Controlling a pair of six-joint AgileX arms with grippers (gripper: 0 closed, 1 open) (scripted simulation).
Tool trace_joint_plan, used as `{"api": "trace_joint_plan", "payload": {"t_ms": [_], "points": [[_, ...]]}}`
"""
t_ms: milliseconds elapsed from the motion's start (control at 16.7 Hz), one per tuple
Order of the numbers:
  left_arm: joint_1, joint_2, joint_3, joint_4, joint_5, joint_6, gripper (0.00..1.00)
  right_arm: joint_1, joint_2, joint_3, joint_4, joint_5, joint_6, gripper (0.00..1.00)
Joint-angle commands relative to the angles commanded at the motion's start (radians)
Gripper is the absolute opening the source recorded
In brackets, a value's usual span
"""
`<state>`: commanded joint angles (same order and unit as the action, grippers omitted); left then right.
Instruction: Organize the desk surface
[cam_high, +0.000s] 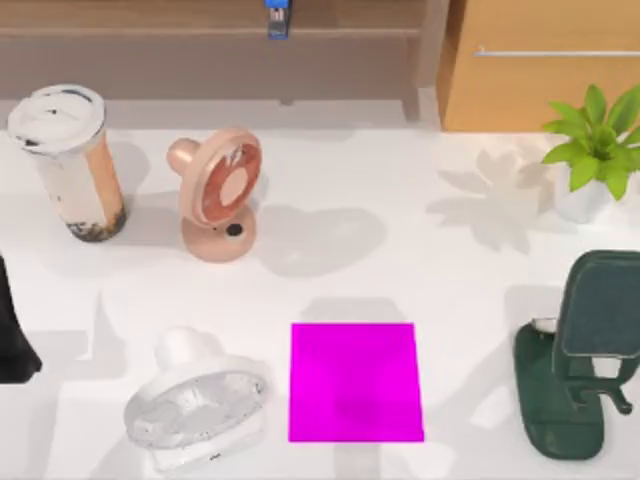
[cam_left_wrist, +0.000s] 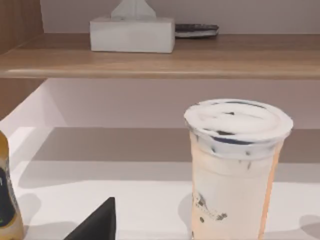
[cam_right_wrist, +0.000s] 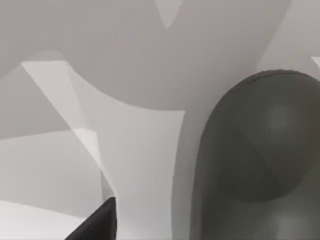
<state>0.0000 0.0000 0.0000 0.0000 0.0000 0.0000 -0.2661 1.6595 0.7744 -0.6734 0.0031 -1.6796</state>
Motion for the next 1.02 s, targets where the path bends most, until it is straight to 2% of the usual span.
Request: {"api": "trace_joint_plan", "payload": {"t_ms": [300, 1020], "points": [[0.000, 0.000, 0.000, 0.000, 0.000, 0.000, 1.00, 0.000, 0.009, -0.011, 0.017, 0.000, 0.000, 1.00], [0.000, 0.000, 0.000, 0.000, 0.000, 0.000, 1.00, 0.000, 0.009, -0.011, 0.017, 0.000, 0.000, 0.10]]}}
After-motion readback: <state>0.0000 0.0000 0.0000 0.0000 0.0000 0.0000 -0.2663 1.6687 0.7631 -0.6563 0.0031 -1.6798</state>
